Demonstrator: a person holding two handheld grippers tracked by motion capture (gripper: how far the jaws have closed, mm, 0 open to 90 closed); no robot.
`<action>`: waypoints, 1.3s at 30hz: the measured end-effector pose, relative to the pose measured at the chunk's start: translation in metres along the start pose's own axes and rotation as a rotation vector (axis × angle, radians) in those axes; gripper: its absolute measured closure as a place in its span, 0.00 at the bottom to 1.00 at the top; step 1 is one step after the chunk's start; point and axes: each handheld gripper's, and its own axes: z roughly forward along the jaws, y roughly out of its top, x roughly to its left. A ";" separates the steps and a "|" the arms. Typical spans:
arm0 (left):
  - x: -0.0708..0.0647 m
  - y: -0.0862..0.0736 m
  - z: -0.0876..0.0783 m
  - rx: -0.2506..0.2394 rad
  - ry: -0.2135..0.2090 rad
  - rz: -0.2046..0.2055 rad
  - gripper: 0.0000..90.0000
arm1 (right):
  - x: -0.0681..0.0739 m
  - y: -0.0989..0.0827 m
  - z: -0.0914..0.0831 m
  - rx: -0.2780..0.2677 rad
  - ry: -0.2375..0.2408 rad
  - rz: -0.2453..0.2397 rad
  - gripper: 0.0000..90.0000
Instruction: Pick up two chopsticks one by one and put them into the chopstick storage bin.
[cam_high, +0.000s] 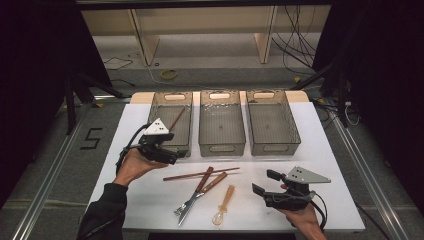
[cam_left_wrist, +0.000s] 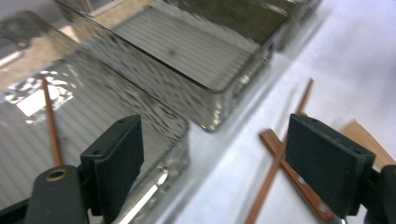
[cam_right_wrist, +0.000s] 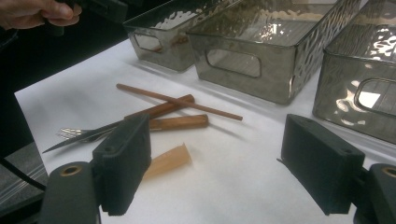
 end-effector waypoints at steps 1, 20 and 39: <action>-0.002 0.000 0.001 0.009 -0.006 0.009 0.21 | 0.000 0.000 0.000 0.000 0.000 0.000 0.28; -0.023 -0.005 0.028 0.180 -0.102 0.109 0.28 | 0.001 0.000 0.000 -0.001 0.007 0.001 0.28; -0.027 -0.019 0.056 0.371 -0.127 0.151 0.49 | 0.001 0.000 0.001 0.004 0.015 0.000 0.28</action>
